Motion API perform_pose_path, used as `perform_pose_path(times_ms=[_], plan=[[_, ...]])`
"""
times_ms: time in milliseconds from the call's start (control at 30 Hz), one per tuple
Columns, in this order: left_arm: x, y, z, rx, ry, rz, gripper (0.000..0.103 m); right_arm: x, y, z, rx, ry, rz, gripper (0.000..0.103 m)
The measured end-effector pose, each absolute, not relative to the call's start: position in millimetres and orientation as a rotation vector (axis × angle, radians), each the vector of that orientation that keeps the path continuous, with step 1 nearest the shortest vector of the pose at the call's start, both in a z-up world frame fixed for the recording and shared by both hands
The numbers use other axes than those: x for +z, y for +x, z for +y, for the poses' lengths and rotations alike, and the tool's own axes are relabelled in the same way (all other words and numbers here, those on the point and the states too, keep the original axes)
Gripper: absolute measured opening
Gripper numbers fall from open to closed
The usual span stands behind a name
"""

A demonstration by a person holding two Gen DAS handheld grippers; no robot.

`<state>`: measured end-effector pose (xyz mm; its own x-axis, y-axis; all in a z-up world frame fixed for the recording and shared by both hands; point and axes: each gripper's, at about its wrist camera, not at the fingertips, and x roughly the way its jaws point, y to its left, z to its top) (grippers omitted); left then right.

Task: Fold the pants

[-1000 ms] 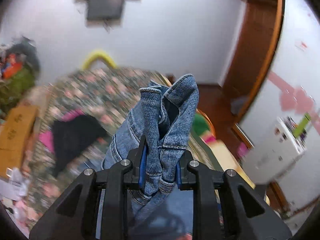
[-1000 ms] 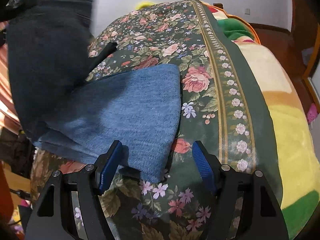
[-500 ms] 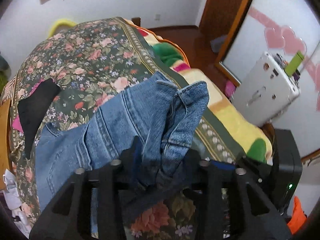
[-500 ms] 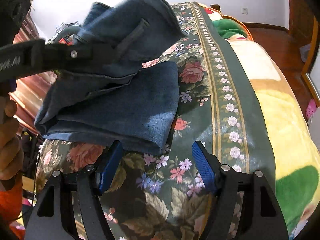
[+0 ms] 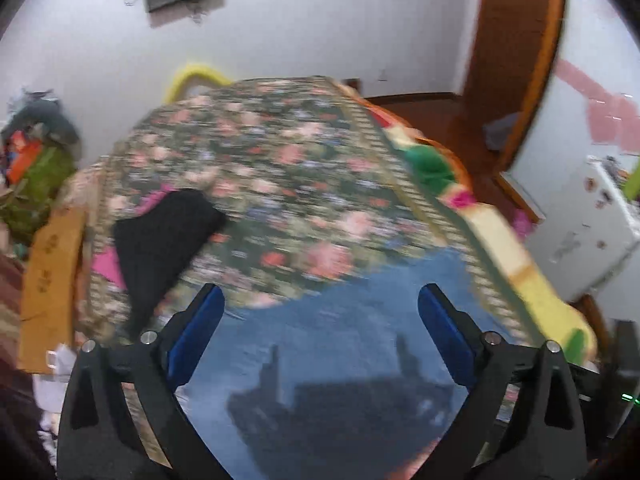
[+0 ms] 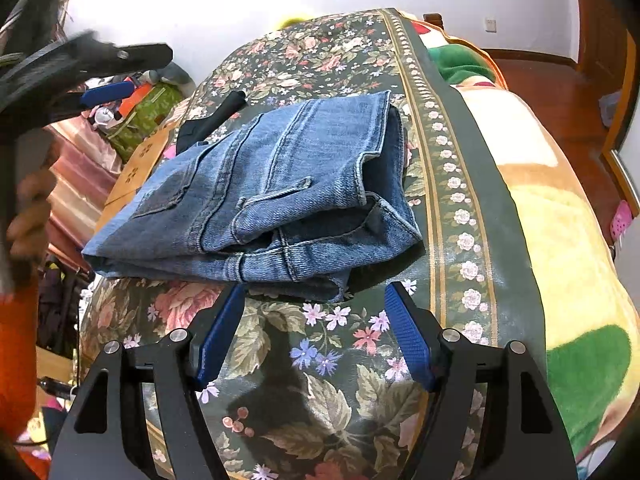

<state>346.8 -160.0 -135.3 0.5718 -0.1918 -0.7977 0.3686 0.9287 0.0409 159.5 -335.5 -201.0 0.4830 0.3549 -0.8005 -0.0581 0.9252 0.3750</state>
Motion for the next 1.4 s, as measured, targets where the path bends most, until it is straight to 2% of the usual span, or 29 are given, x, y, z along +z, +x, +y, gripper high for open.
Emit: perform_pose_path(times_ms=[233, 467, 533, 967, 1400], plan=[[-187, 422, -120, -0.166, 0.349, 1.018, 0.101, -202, 160, -319, 0.288, 0.32, 1.063, 0.069], [-287, 461, -96, -0.1, 0.464, 1.26, 0.102, -205, 164, -295, 0.336, 0.279, 1.1, 0.069], [-302, 458, -88, -0.135, 0.461, 1.278, 0.103, -203, 166, -291, 0.341, 0.269, 1.099, 0.069], [-285, 370, 16, -0.091, 0.199, 1.19, 0.103, -186, 166, -285, 0.318, 0.214, 1.049, 0.069], [-247, 261, 28, -0.117, -0.013, 1.179, 0.103, -167, 154, -276, 0.352, 0.237, 0.976, 0.069]])
